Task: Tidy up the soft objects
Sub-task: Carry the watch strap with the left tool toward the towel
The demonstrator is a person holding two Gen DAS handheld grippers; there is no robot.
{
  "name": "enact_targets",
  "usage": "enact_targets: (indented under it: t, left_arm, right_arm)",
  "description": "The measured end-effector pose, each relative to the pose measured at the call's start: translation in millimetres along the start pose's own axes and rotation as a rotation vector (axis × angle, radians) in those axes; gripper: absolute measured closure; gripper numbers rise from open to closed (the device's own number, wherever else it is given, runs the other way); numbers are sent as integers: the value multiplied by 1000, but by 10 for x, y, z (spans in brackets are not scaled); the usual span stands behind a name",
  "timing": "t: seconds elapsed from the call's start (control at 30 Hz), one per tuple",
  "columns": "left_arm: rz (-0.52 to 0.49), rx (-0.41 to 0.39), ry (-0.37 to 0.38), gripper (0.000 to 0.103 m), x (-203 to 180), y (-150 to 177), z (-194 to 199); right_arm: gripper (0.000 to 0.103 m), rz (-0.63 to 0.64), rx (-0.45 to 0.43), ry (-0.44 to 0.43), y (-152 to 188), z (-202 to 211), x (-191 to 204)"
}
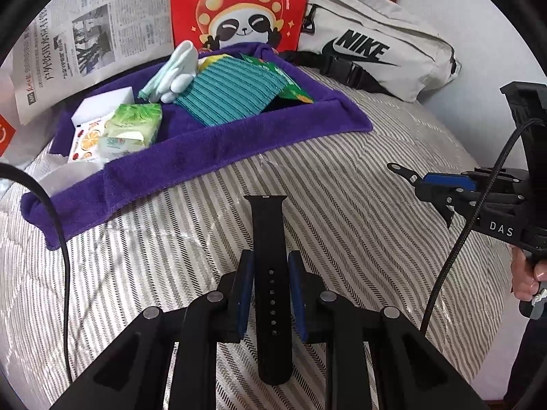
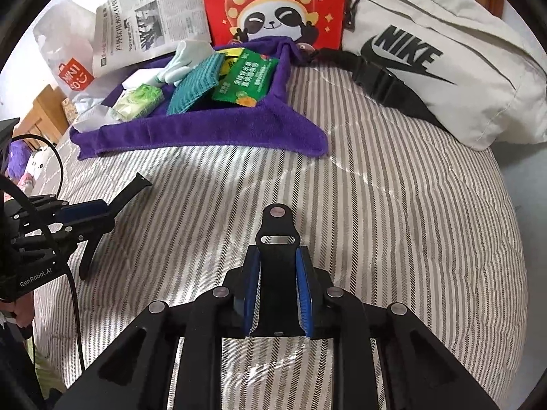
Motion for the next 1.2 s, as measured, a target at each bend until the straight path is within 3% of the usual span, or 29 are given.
enact_targets:
  t: [0.63, 1.2]
  left_arm:
    - [134, -48, 21, 83, 635, 14, 411]
    - [188, -85, 16, 83, 1264, -576, 619]
  right_arm:
    - [82, 100, -41, -89, -456, 126, 636]
    - [82, 167, -51, -137, -1312, 63, 1104]
Point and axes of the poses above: each gripper's, at about its wrist camera, not at the fingertips, and z roughly against the way its jaws point, x to its left, y to its underside, the point moved 2 cm from there along -z, roughly the way its jaws point, and after that the axes turned 13 degrees about x, right-handed, at the moved point
